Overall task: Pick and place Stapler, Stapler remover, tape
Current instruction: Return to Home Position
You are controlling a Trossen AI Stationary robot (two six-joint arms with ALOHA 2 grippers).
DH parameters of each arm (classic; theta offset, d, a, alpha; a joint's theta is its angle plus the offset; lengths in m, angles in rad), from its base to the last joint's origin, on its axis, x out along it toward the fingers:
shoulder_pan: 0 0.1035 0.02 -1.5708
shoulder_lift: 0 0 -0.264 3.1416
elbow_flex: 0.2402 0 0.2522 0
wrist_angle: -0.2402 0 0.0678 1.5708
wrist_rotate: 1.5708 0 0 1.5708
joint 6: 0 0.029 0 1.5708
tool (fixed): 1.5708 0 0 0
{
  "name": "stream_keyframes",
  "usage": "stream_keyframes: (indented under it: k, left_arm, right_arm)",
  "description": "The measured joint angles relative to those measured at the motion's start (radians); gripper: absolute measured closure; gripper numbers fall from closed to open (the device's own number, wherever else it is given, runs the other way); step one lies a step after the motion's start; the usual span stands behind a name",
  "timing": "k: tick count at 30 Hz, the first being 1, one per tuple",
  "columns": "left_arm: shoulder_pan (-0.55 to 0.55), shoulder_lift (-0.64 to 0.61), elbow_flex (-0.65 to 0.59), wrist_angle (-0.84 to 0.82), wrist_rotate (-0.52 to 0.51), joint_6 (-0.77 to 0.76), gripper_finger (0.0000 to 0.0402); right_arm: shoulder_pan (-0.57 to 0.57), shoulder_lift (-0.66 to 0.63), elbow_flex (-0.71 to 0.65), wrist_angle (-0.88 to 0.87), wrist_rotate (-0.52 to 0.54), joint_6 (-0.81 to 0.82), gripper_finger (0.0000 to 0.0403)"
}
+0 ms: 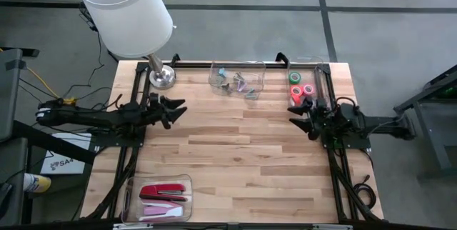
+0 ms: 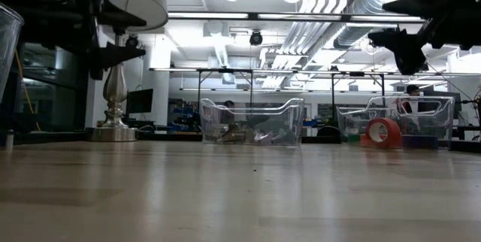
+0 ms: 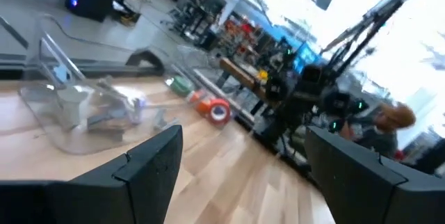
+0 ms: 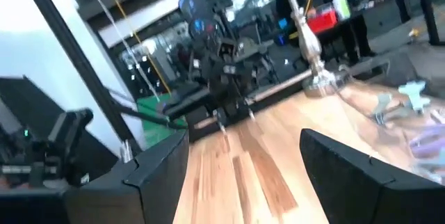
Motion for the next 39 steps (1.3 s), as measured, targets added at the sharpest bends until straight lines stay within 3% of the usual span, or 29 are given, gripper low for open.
stream_keyframes:
  k: [9, 15, 21, 28, 39]
  left_arm:
    - [0.000, -0.055, -0.003, -0.002, -0.025, 0.009, 0.0105]
    - [0.000, -0.170, -0.003, -0.133, -0.036, 0.019, 0.0105]
    - [0.000, -0.243, -0.003, -0.258, -0.058, -0.016, 0.0105]
    - [0.000, -0.240, -0.004, -0.308, -0.049, -0.057, 0.0105]
    - [0.000, -0.240, -0.004, -0.392, -0.036, -0.057, 0.0105]
  right_arm:
    - [-0.168, -0.001, 0.000, -0.031, -0.243, 0.029, 0.0136]
    - [-0.273, -0.001, 0.000, -0.040, -0.377, 0.029, 0.0136]
    - [-0.298, 0.005, 0.001, -0.115, -0.340, -0.001, 0.0136]
    - [-0.298, 0.014, 0.001, -0.122, -0.283, 0.010, 0.0136]
    - [-0.297, 0.014, 0.001, -0.123, -0.276, 0.003, 0.0136]
